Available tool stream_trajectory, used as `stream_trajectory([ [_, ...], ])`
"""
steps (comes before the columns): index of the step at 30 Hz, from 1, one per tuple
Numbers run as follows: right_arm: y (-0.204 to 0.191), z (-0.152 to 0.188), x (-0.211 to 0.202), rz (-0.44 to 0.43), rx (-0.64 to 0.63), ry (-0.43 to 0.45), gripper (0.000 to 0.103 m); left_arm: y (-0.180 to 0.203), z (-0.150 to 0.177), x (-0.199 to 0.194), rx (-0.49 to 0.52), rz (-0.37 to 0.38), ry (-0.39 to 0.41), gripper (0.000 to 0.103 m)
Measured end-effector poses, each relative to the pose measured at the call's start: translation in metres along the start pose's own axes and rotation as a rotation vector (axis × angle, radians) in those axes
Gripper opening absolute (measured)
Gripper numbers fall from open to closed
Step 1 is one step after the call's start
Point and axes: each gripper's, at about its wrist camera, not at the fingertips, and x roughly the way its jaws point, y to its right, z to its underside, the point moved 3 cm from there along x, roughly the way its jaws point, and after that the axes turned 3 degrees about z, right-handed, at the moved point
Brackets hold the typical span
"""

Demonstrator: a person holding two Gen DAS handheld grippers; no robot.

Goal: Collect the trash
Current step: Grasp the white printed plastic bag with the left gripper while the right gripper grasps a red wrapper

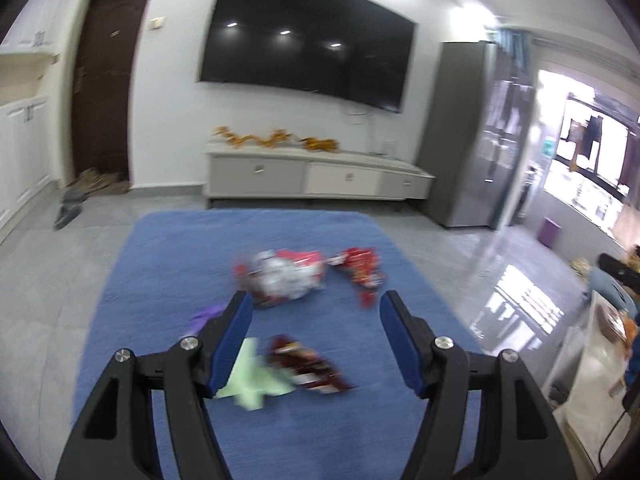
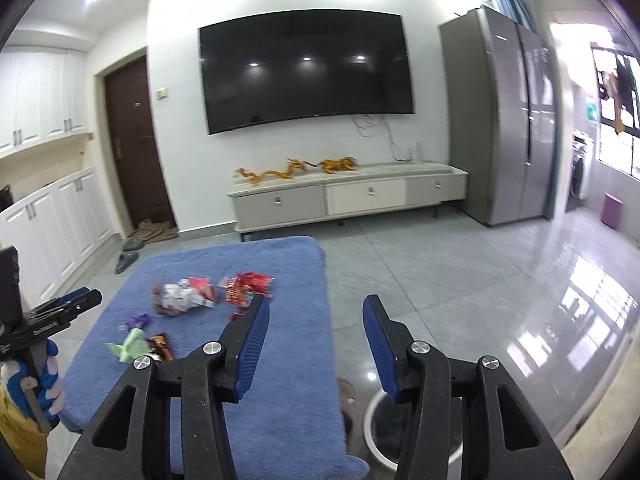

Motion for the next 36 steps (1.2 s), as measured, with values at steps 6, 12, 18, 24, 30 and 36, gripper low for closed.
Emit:
stream_trajectory([
  [6, -0.021, 0.0, 0.034, -0.054, -0.031, -0.052, 0.049, -0.058, 0.013, 0.0, -0.085, -0.082, -0.032, 0.068],
  [12, -0.028, 0.005, 0.078, -0.079, -0.042, -0.127, 0.049, -0.078, 0.014, 0.025, -0.1, -0.091, -0.098, 0.068],
  [18, -0.035, 0.013, 0.132, -0.101, -0.061, -0.211, 0.049, -0.068, -0.001, 0.074, -0.06, 0.034, -0.173, 0.067],
  [24, -0.044, 0.024, 0.181, -0.141, -0.068, -0.285, 0.049, -0.03, -0.022, 0.123, 0.027, 0.199, -0.216, 0.067],
  [30, -0.051, 0.03, 0.215, -0.178, -0.081, -0.337, 0.049, -0.008, -0.041, 0.182, 0.131, 0.232, -0.275, 0.067],
  [36, -0.058, 0.033, 0.242, -0.207, -0.091, -0.367, 0.049, -0.027, -0.039, 0.234, 0.157, 0.148, -0.358, 0.067],
])
